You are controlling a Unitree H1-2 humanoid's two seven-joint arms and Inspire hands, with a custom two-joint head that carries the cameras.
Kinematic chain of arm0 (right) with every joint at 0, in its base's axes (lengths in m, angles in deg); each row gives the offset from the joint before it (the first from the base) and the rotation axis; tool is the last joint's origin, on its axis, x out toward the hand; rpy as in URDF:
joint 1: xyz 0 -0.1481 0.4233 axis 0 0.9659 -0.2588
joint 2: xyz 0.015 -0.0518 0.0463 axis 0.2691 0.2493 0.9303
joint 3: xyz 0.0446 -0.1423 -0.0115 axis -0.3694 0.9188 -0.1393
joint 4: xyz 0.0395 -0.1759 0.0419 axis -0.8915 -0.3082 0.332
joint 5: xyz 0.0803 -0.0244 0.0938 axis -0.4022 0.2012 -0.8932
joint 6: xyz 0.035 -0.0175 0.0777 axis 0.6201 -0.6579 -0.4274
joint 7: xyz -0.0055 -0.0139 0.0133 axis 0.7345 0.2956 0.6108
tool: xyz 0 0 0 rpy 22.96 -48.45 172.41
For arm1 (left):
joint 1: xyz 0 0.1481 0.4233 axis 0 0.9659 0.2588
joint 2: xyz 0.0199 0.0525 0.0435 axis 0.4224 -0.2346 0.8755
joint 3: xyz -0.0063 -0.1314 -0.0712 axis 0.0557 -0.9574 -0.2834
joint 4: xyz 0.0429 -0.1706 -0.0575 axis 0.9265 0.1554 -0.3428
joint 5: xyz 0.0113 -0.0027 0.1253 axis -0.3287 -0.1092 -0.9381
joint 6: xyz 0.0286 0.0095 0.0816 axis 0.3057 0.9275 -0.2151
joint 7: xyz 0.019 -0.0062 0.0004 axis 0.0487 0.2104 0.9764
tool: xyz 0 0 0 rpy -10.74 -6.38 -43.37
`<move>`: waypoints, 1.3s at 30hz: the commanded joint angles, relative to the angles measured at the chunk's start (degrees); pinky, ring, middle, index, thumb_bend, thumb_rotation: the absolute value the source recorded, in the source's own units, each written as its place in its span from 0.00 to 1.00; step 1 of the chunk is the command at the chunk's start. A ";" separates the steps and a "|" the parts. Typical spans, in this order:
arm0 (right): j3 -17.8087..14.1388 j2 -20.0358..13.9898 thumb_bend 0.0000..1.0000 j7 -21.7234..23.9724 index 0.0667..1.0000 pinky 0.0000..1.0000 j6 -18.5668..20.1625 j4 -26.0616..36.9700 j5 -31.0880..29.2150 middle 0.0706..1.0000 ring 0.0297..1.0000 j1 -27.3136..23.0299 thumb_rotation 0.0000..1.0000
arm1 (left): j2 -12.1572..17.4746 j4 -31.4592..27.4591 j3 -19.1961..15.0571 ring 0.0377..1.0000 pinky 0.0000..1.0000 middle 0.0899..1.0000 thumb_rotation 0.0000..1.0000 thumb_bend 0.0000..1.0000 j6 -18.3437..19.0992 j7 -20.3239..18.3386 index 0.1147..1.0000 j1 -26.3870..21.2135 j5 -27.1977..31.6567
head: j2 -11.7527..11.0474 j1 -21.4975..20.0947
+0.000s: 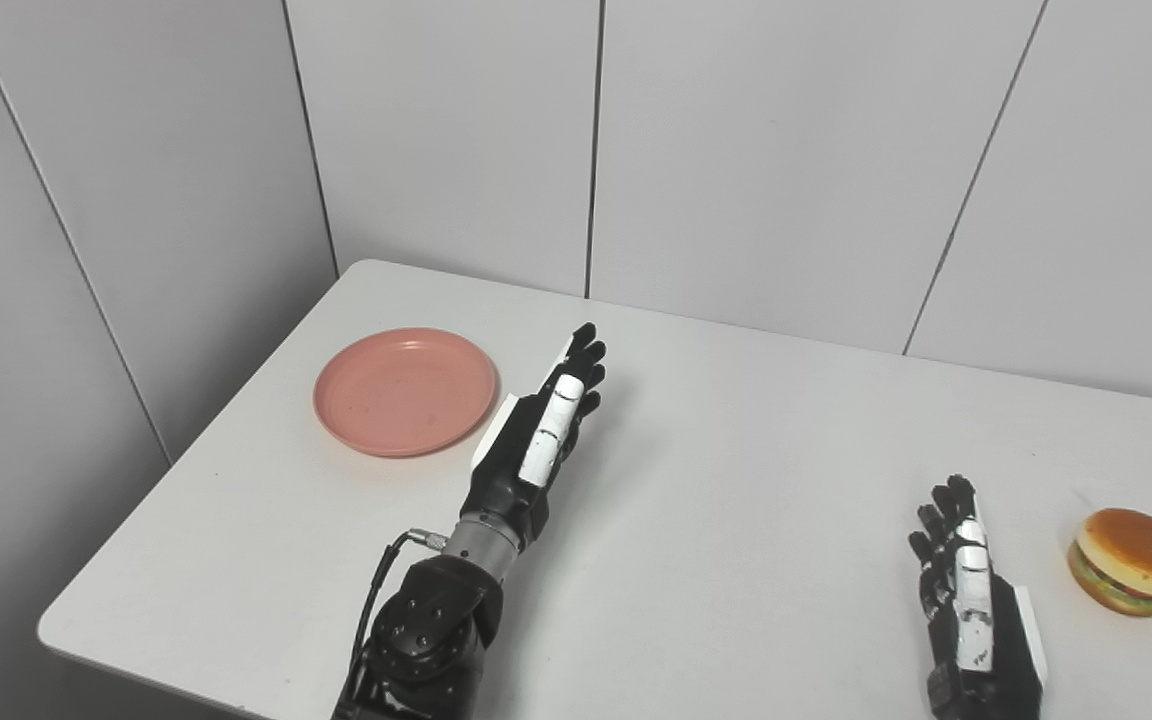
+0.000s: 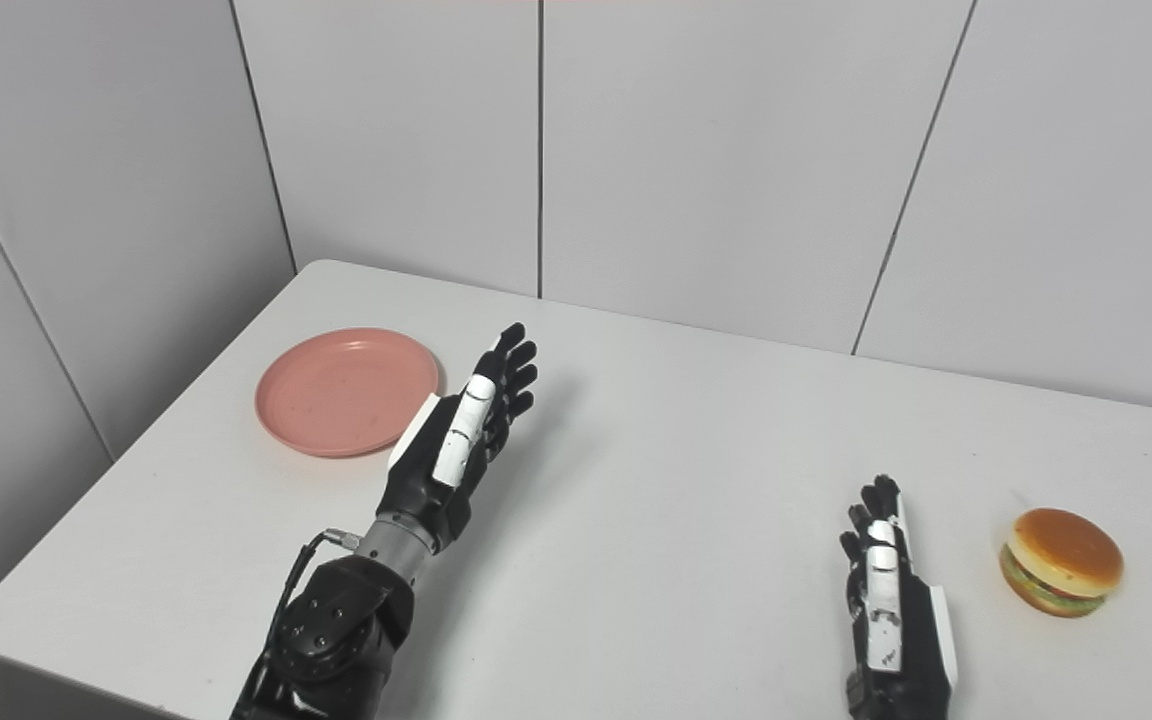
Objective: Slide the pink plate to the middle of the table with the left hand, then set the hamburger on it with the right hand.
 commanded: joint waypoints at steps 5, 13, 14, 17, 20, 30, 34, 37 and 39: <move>-0.04 0.22 0.44 0.01 1.00 1.00 0.33 0.45 -0.19 1.00 1.00 1.09 0.99 | 4.68 1.53 -1.71 0.97 1.00 0.97 1.00 0.76 -1.01 0.03 0.97 -5.17 -0.70 | 0.15 -0.08; -0.04 0.33 0.44 -0.13 1.00 1.00 0.09 0.27 0.12 1.00 1.00 1.02 0.99 | 9.21 7.12 -3.76 0.91 0.95 0.89 1.00 0.82 -2.08 0.26 0.88 -9.29 -1.95 | 0.25 -0.11; -0.03 0.35 0.44 -0.14 1.00 1.00 0.18 0.34 0.13 1.00 1.00 1.04 0.99 | 9.49 7.50 -3.91 0.90 0.95 0.89 1.00 0.83 -2.18 0.18 0.88 -9.55 -1.89 | 0.31 -0.13; -0.02 0.35 0.44 -0.06 1.00 1.00 0.09 0.39 0.08 1.00 1.00 1.16 0.99 | 10.76 9.44 -4.68 0.88 0.91 0.87 1.00 0.83 -3.24 -0.02 0.86 -10.69 -1.55 | 0.38 -0.17; 0.13 0.15 0.46 0.01 1.00 1.00 0.07 0.26 0.43 1.00 1.00 1.11 0.99 | 12.08 12.52 -5.84 0.87 0.87 0.86 1.00 0.82 -5.41 -0.15 0.85 -12.22 -0.70 | 0.38 -0.17; 0.17 0.12 0.46 -0.06 1.00 1.00 1.25 1.00 0.38 1.00 1.00 1.26 0.97 | 14.55 21.14 -8.73 0.79 0.72 0.77 1.00 0.80 -10.07 0.80 0.75 -15.76 -0.58 | 0.76 -0.05; 0.17 0.21 0.46 -0.16 1.00 1.00 1.11 1.01 0.43 1.00 1.00 1.29 0.96 | 16.10 24.13 -9.15 0.78 0.73 0.75 1.00 0.81 -11.83 0.81 0.73 -16.50 -1.13 | 0.79 -0.04; 0.21 0.30 0.46 0.01 1.00 1.00 1.35 1.24 0.04 1.00 1.00 1.37 0.96 | 17.54 26.89 -9.50 0.76 0.75 0.73 1.00 0.84 -12.77 0.63 0.71 -17.30 -1.24 | 0.77 -0.05; 0.32 0.26 0.46 0.00 1.00 1.00 1.50 1.36 0.17 1.00 1.00 1.42 0.97 | 18.31 29.51 -9.81 0.75 0.74 0.72 1.00 0.84 -14.49 0.65 0.71 -17.99 -1.19 | 0.75 -0.05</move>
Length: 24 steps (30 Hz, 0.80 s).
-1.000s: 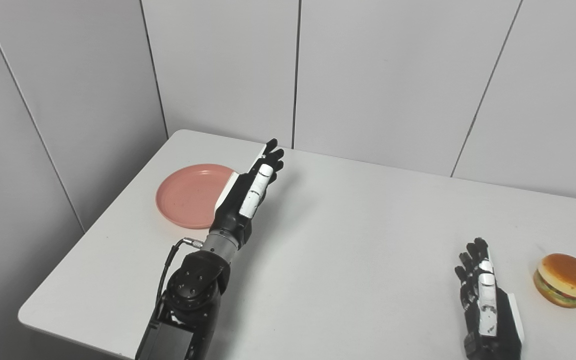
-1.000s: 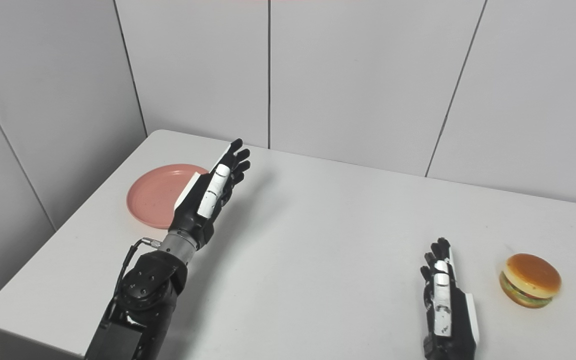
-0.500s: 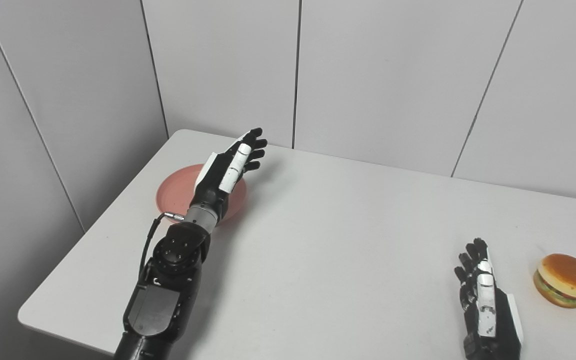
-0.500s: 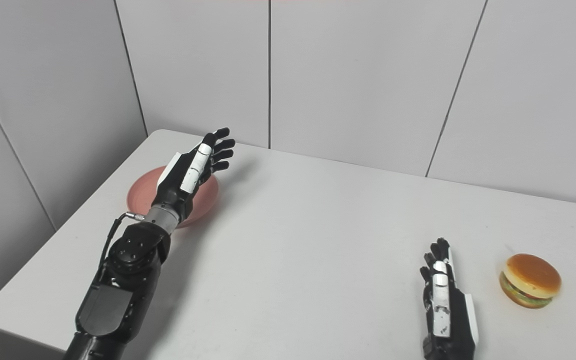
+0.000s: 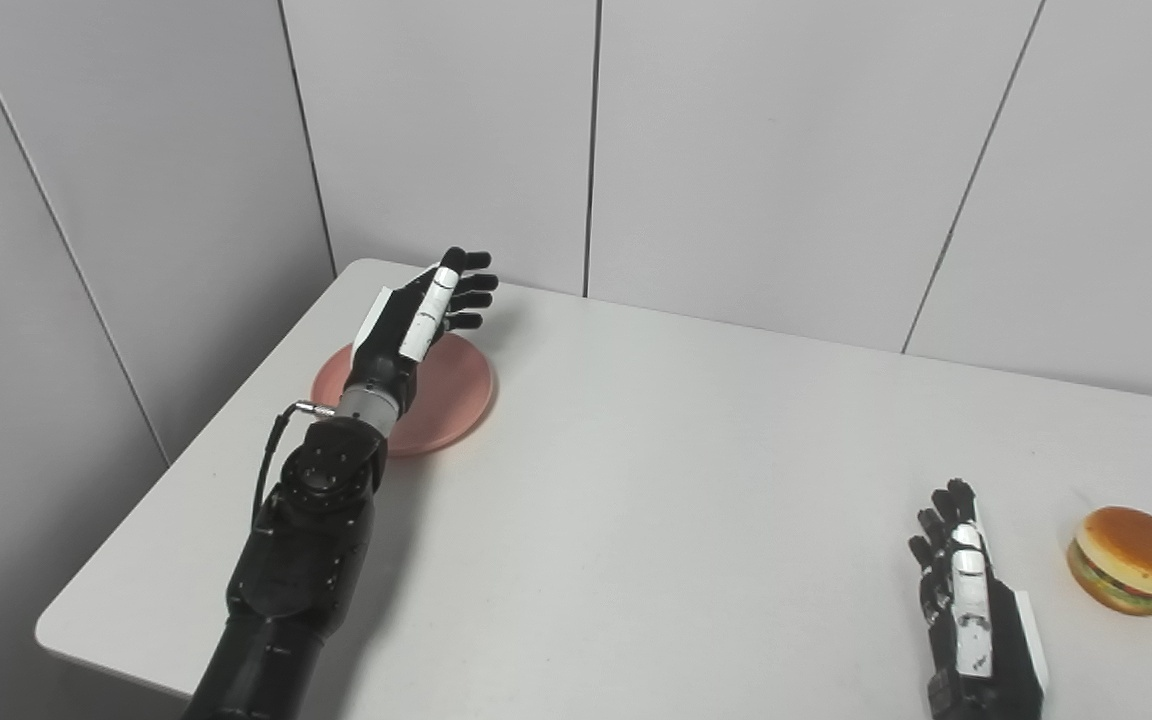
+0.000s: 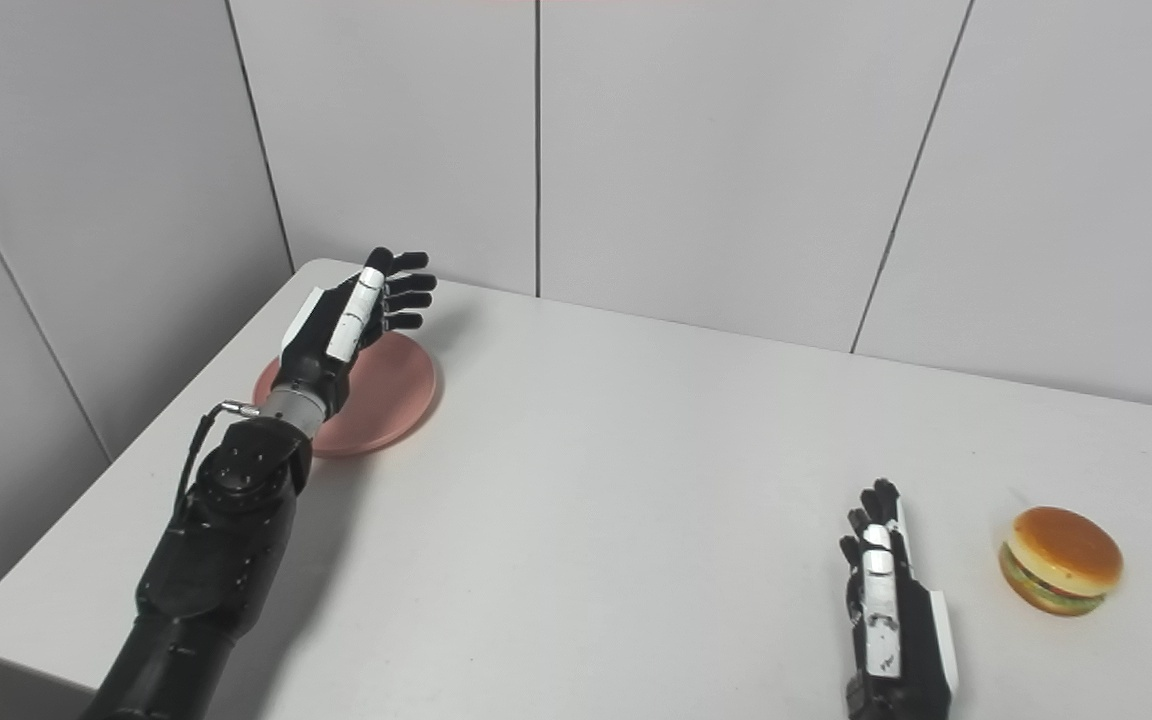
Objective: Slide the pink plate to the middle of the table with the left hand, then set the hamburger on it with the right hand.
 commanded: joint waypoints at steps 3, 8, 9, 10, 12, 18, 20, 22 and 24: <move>0.00 0.32 0.46 -0.18 1.00 1.00 0.64 0.25 0.08 1.00 1.00 0.58 0.97 | 3.29 6.02 -1.35 0.74 0.69 0.72 1.00 0.85 -8.14 1.81 0.70 -5.20 -0.75 | 0.12 -0.12; -0.06 0.42 0.46 -0.12 1.00 1.00 0.40 0.26 -0.15 1.00 1.00 0.66 0.95 | 4.32 11.92 -2.49 0.72 0.73 0.69 1.00 0.86 -11.82 3.34 0.66 -7.08 -0.03 | 0.14 -0.18; -0.03 0.38 0.46 -0.09 1.00 1.00 0.32 0.27 -0.09 1.00 1.00 0.67 0.95 | 4.86 13.19 -2.52 0.72 0.73 0.69 1.00 0.84 -12.51 3.35 0.67 -7.44 -0.19 | 0.14 -0.18; -0.01 0.32 0.46 0.02 1.00 1.00 0.35 0.30 -0.15 1.00 1.00 0.67 0.96 | 5.44 14.82 -2.56 0.73 0.75 0.70 1.00 0.82 -13.45 3.40 0.67 -7.94 -0.37 | 0.14 -0.18; 0.07 0.22 0.47 0.00 1.00 1.00 0.59 0.49 0.01 1.00 1.00 0.68 0.96 | 6.63 18.85 -2.64 0.73 0.77 0.70 1.00 0.82 -16.49 3.27 0.68 -9.19 -0.39 | 0.17 -0.11; -0.10 0.36 0.46 -0.23 1.00 1.00 -0.09 0.40 -0.03 1.00 1.00 0.70 0.95 | 9.36 29.01 -2.50 0.74 0.85 0.69 1.00 0.81 -24.46 2.99 0.68 -12.37 0.01 | 0.08 -0.11; -0.03 0.13 0.47 -0.02 1.00 1.00 -0.10 0.40 0.02 1.00 1.00 0.66 0.95 | 9.92 30.47 -2.66 0.73 0.84 0.68 1.00 0.83 -25.86 2.64 0.67 -12.89 0.54 | 0.13 -0.09; -0.05 -0.02 0.46 0.16 1.00 1.00 -0.31 0.30 -0.11 1.00 1.00 0.59 0.95 | 10.62 32.25 -2.85 0.73 0.80 0.69 1.00 0.87 -25.93 2.53 0.67 -13.62 0.93 | 0.13 -0.09; -0.12 -0.02 0.46 0.16 1.00 1.00 -0.46 0.21 -0.21 1.00 1.00 0.54 0.95 | 11.40 34.27 -2.95 0.72 0.77 0.69 1.00 0.87 -26.94 2.49 0.67 -14.38 1.03 | 0.13 -0.09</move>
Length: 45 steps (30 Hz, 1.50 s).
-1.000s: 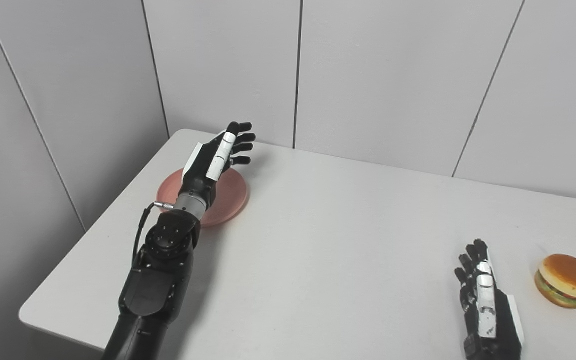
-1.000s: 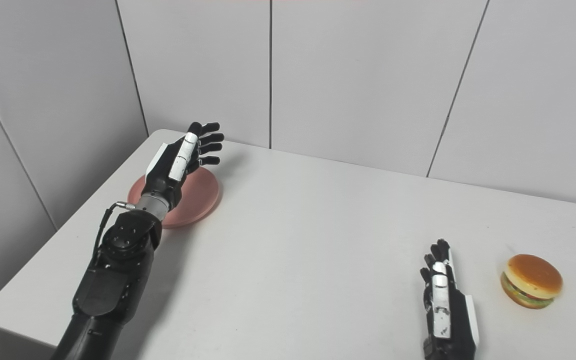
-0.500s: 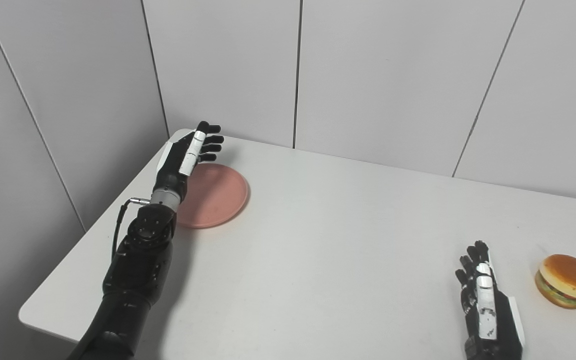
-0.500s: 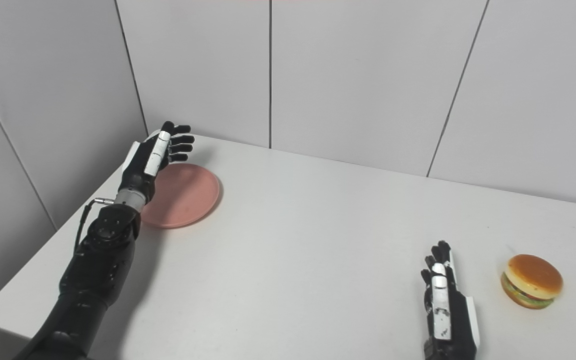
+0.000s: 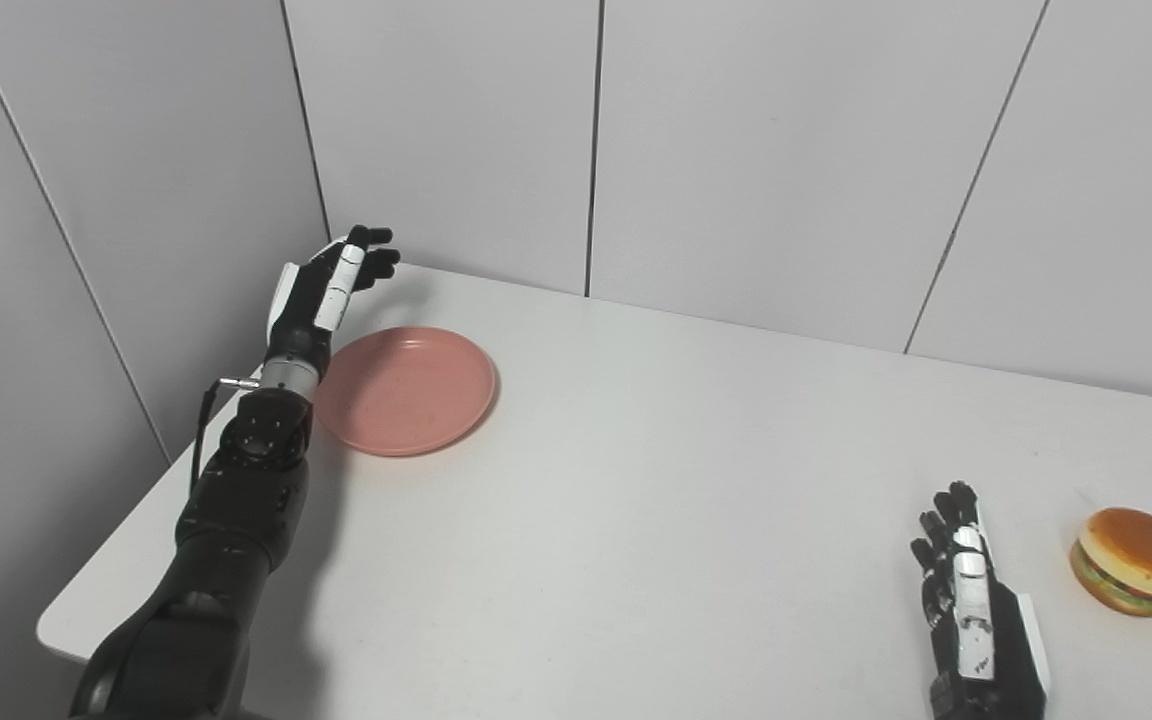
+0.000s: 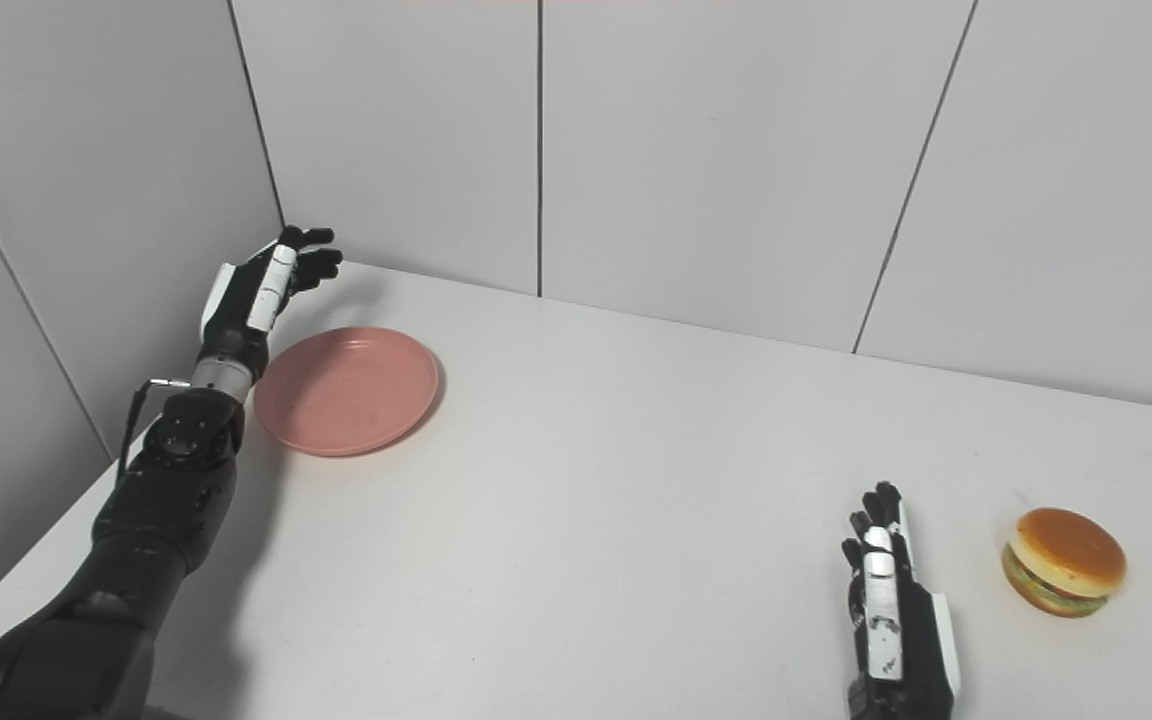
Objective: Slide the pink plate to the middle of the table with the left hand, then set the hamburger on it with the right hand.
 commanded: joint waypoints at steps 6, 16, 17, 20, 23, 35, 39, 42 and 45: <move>-0.22 0.09 0.46 0.39 1.00 1.00 -0.72 -0.40 -0.71 1.00 1.00 0.13 0.94 | 4.50 3.86 -0.62 0.71 0.73 0.68 1.00 0.86 -4.62 0.35 0.66 -5.62 0.95 | 0.03 0.07; -0.24 0.33 0.47 0.09 1.00 1.00 -0.80 -0.44 -0.47 1.00 1.00 0.12 0.95 | 6.30 12.22 -0.94 0.74 0.76 0.70 1.00 0.85 -5.92 -0.12 0.68 -7.67 2.15 | -0.10 0.10; -0.23 0.34 0.46 0.06 1.00 1.00 -0.86 -0.46 -0.42 1.00 1.00 0.10 0.95 | 6.47 13.08 -0.72 0.74 0.77 0.70 1.00 0.85 -6.04 -0.27 0.68 -7.81 2.04 | -0.03 -0.02; -0.22 0.30 0.46 0.05 1.00 1.00 -0.76 -0.47 -0.34 1.00 1.00 0.11 0.95 | 7.13 17.08 -0.28 0.75 0.80 0.71 1.00 0.87 -6.65 -1.28 0.69 -8.66 2.33 | 0.01 -0.11; -0.14 0.20 0.47 0.19 1.00 1.00 -0.69 -0.41 -0.31 1.00 1.00 0.11 0.96 | 7.10 19.21 -0.81 0.74 0.75 0.71 1.00 0.87 -7.09 -2.46 0.68 -9.00 3.38 | 0.05 -0.14; -0.27 0.37 0.46 0.00 1.00 1.00 0.18 0.48 -0.58 1.00 1.00 0.36 0.95 | 5.94 22.77 -1.08 0.80 0.83 0.77 1.00 0.92 -6.35 -7.93 0.74 -8.04 6.02 | 0.58 -0.58; -0.26 0.30 0.46 -0.20 1.00 1.00 0.80 0.77 -0.29 1.00 1.00 0.40 0.95 | 4.50 21.40 -1.68 0.80 0.79 0.77 1.00 0.92 -5.17 -8.67 0.73 -7.30 7.47 | 0.87 -0.66; -0.30 0.31 0.45 -0.30 1.00 1.00 1.22 1.03 -0.24 1.00 1.00 0.47 0.96 | 3.43 20.47 -2.84 0.80 0.78 0.76 1.00 0.94 -3.66 -9.70 0.73 -6.87 9.49 | 0.97 -0.63; -0.34 0.33 0.46 -0.30 1.00 1.00 1.22 1.12 -0.24 1.00 1.00 0.51 0.95 | 2.12 19.37 -4.14 0.79 0.78 0.76 1.00 0.94 -3.07 -11.23 0.73 -6.22 11.57 | 1.13 -0.59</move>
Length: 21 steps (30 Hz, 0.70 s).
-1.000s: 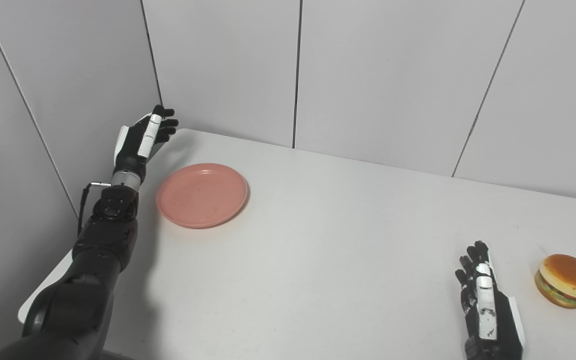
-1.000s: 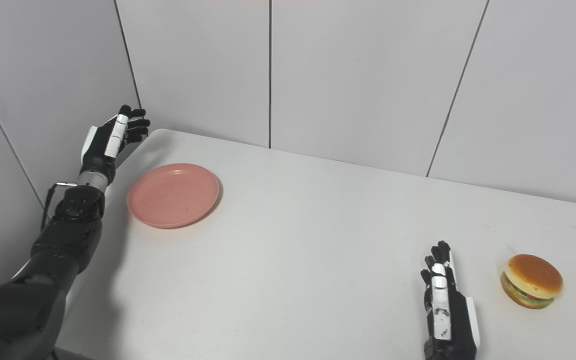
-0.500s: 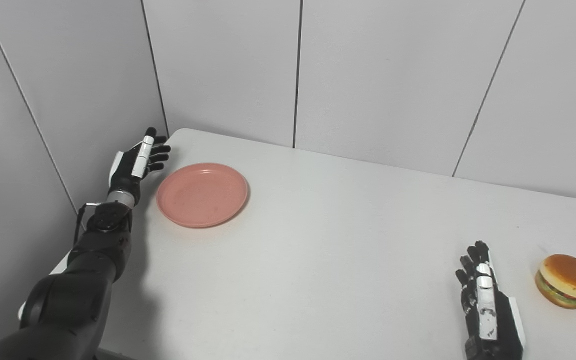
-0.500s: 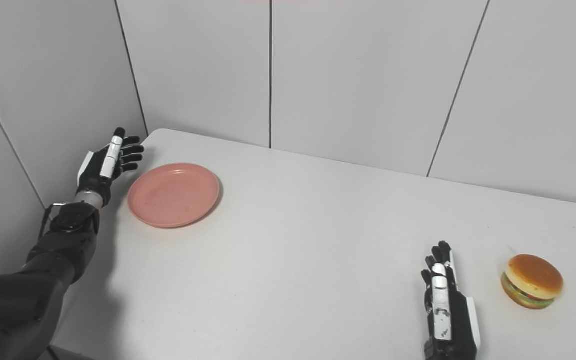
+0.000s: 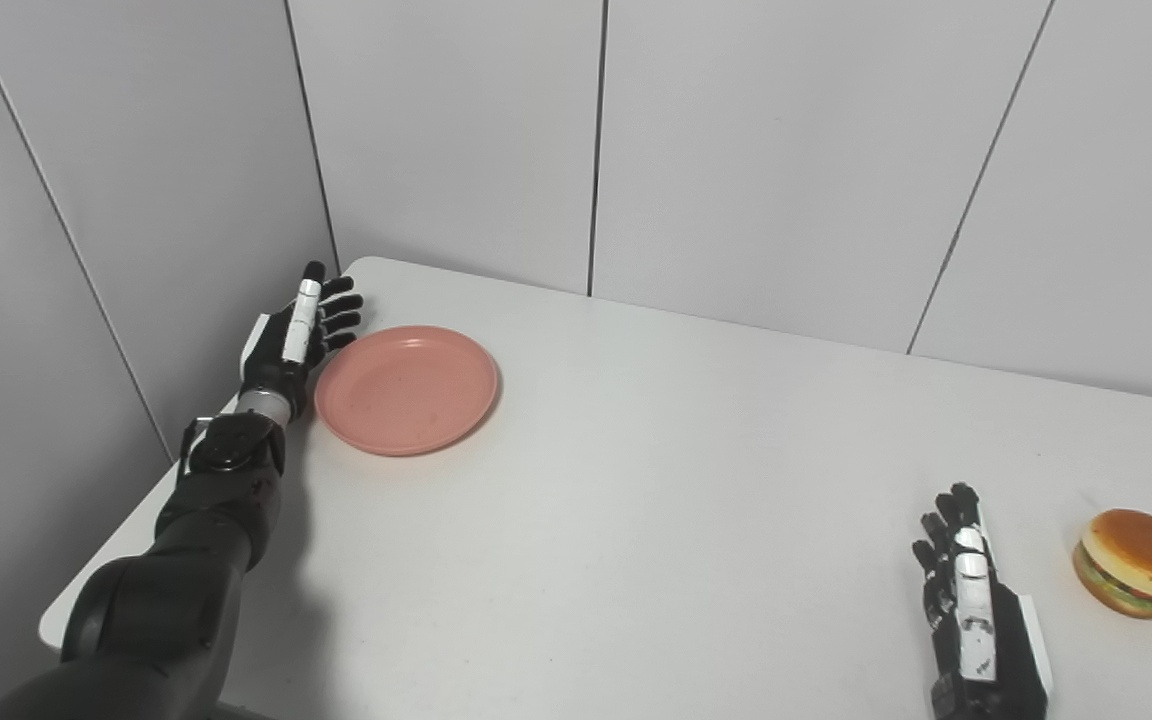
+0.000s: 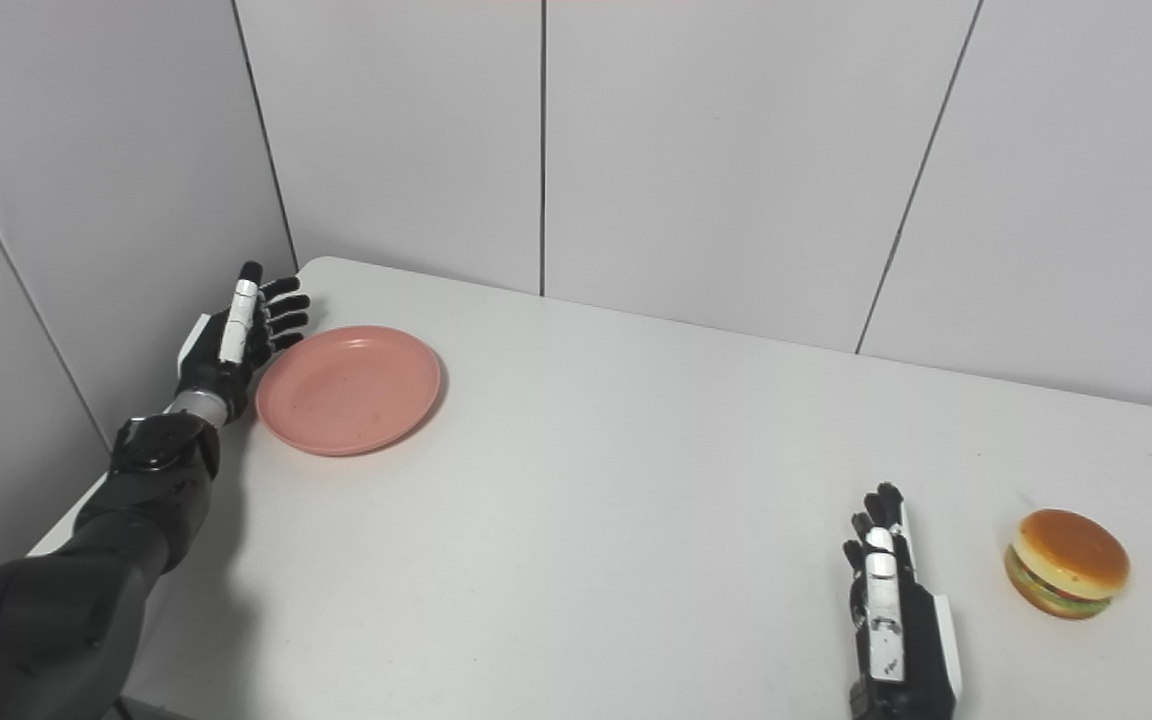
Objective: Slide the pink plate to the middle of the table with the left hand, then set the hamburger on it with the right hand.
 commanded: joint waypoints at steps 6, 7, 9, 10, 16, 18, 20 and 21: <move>-0.23 0.15 0.46 -0.16 1.00 1.00 0.41 0.96 -0.13 1.00 1.00 0.33 0.95 | -1.91 -3.60 -1.89 0.79 0.77 0.76 1.00 0.94 -0.53 -4.83 0.73 -0.07 4.83 | 0.28 0.01; -0.20 0.09 0.46 -0.06 1.00 1.00 0.33 0.91 -0.13 1.00 1.00 0.32 0.95 | -2.39 -4.07 -2.04 0.79 0.78 0.76 1.00 0.94 -0.46 -5.08 0.73 0.09 5.29 | 0.28 0.01; -0.16 0.01 0.47 0.09 1.00 1.00 0.27 0.88 -0.20 1.00 1.00 0.30 0.95 | -3.12 -4.57 -2.16 0.79 0.78 0.76 1.00 0.95 -0.64 -5.42 0.74 0.31 5.88 | 0.45 0.12; -0.19 0.04 0.46 0.06 1.00 1.00 0.21 0.89 -0.22 1.00 1.00 0.29 0.96 | -3.49 -4.90 -2.16 0.79 0.78 0.76 1.00 0.95 -0.70 -5.31 0.73 0.43 6.01 | 0.45 0.12; -0.33 0.11 0.46 0.04 1.00 1.00 0.33 0.97 -0.58 1.00 1.00 0.25 0.95 | -4.94 -5.52 -1.93 0.78 0.78 0.76 1.00 0.97 -0.56 -5.43 0.72 0.68 6.44 | 0.59 0.25; -0.34 0.08 0.46 0.07 1.00 1.00 0.42 1.05 -0.65 1.00 1.00 0.27 0.95 | -5.59 -6.40 -2.05 0.77 0.78 0.75 1.00 0.98 0.43 -5.34 0.72 0.89 6.71 | 0.70 0.32; -0.39 0.08 0.46 0.03 1.00 1.00 0.35 1.01 -0.67 1.00 1.00 0.25 0.94 | -6.20 -7.31 -1.93 0.78 0.78 0.75 1.00 0.97 0.90 -5.14 0.72 1.16 6.74 | 0.92 0.31; -0.43 0.12 0.46 -0.03 1.00 1.00 0.18 0.94 -0.66 1.00 1.00 0.22 0.94 | -6.55 -7.90 -1.85 0.78 0.78 0.75 1.00 0.97 1.16 -4.89 0.72 1.32 6.69 | 0.92 0.31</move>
